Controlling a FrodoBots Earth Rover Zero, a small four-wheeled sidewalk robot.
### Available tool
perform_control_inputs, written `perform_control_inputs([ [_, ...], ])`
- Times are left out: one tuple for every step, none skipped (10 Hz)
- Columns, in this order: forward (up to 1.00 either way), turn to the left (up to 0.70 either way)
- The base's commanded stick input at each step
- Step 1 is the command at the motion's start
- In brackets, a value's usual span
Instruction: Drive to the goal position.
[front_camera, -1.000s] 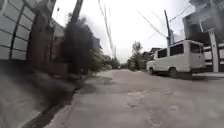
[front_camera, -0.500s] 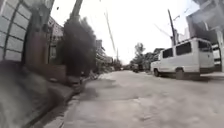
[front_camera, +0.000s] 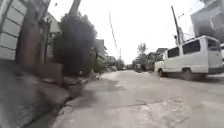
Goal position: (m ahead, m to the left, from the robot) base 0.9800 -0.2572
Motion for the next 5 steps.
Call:
perform_control_inputs([
  [0.70, 0.00],
  [0.70, 0.00],
  [0.70, 0.00],
  [0.70, 0.00],
  [0.70, 0.00],
])
